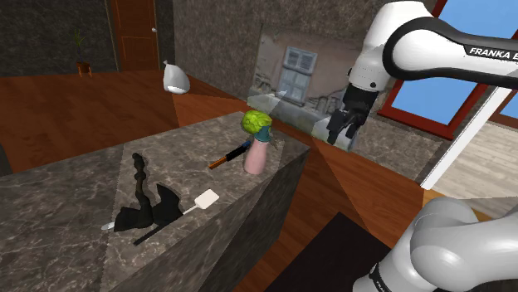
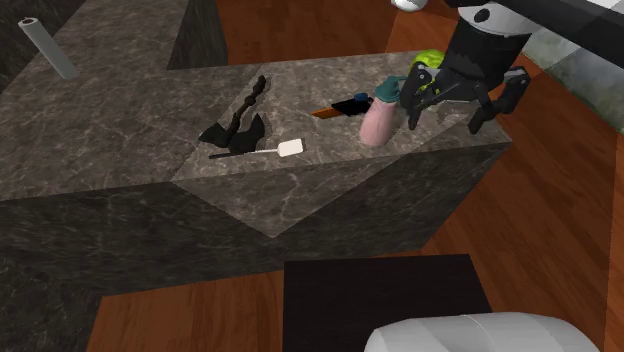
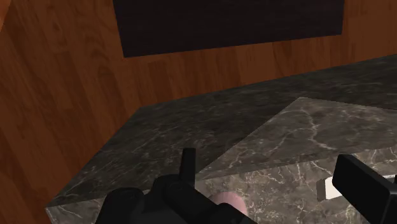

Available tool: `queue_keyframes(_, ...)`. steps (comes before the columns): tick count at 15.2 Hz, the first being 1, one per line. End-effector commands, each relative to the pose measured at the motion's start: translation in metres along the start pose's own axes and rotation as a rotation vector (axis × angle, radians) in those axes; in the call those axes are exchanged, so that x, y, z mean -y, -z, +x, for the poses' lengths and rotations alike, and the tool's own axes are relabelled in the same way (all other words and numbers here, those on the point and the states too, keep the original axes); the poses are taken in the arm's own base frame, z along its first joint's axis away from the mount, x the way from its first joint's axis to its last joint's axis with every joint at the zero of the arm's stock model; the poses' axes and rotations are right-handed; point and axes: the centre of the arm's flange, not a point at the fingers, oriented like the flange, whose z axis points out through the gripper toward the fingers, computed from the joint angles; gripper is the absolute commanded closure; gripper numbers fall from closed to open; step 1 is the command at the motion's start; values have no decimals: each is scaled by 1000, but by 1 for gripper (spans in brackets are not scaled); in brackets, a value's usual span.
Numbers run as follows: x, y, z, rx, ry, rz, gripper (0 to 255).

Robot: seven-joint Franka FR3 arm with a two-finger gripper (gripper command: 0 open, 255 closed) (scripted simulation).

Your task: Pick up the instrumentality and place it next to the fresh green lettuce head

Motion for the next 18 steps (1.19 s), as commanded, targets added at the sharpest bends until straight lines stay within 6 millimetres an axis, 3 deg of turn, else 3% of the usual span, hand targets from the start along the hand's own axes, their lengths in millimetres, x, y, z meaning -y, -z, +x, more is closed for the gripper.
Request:
queue_keyframes(1, 0, 0, 0, 0, 0, 0, 0)
queue_keyframes(9, 87, -57, 2, 13, -255, 7, 0)
queue_keyframes(18, 182, -120, 29, 28, -543, 16, 0)
